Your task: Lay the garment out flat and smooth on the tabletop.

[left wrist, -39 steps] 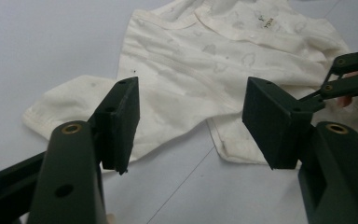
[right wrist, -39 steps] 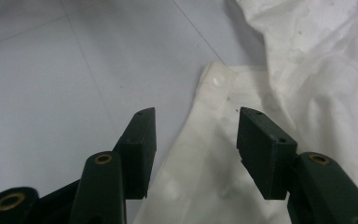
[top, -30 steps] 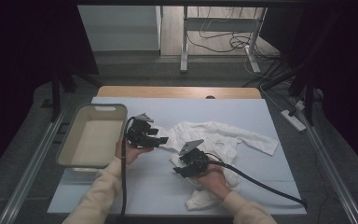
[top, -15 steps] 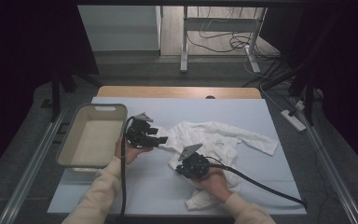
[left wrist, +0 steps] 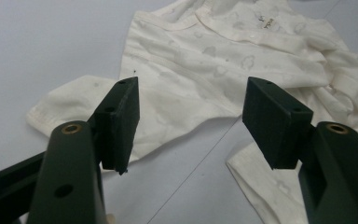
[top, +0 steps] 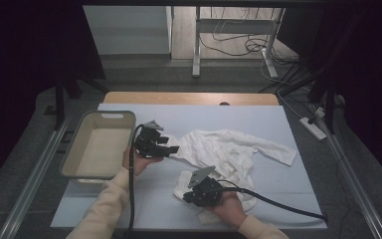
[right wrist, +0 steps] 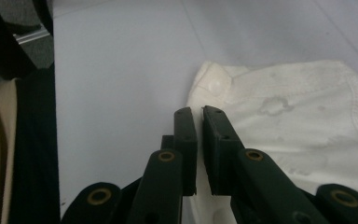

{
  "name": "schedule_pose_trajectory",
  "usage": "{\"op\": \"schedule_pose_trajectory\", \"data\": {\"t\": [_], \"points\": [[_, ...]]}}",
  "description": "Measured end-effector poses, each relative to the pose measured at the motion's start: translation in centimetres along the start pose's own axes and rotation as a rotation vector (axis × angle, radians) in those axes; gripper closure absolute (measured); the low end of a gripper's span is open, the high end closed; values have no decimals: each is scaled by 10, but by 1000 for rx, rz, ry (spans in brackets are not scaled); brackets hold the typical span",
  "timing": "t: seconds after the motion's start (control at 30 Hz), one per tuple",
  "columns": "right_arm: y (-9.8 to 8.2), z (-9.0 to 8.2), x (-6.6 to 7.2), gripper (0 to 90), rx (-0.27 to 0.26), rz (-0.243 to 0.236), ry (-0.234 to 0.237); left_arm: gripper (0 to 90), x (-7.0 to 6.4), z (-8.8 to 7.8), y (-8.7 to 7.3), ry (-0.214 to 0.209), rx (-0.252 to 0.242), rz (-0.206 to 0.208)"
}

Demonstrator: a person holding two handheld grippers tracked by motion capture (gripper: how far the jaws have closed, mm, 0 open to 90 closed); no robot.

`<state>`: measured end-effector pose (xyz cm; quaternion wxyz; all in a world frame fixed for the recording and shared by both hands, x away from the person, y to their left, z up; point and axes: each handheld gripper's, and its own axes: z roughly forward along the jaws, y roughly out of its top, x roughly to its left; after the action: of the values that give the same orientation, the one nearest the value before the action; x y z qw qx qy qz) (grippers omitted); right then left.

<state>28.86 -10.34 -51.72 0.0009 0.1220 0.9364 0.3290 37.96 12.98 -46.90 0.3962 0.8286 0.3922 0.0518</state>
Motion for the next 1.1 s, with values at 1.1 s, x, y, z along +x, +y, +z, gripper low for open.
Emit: {"op": "schedule_pose_trajectory", "data": {"t": [1.1], "points": [[-13,-44,10,529,-116,63,-63,369,0,0,-1,2,3,3]]}}
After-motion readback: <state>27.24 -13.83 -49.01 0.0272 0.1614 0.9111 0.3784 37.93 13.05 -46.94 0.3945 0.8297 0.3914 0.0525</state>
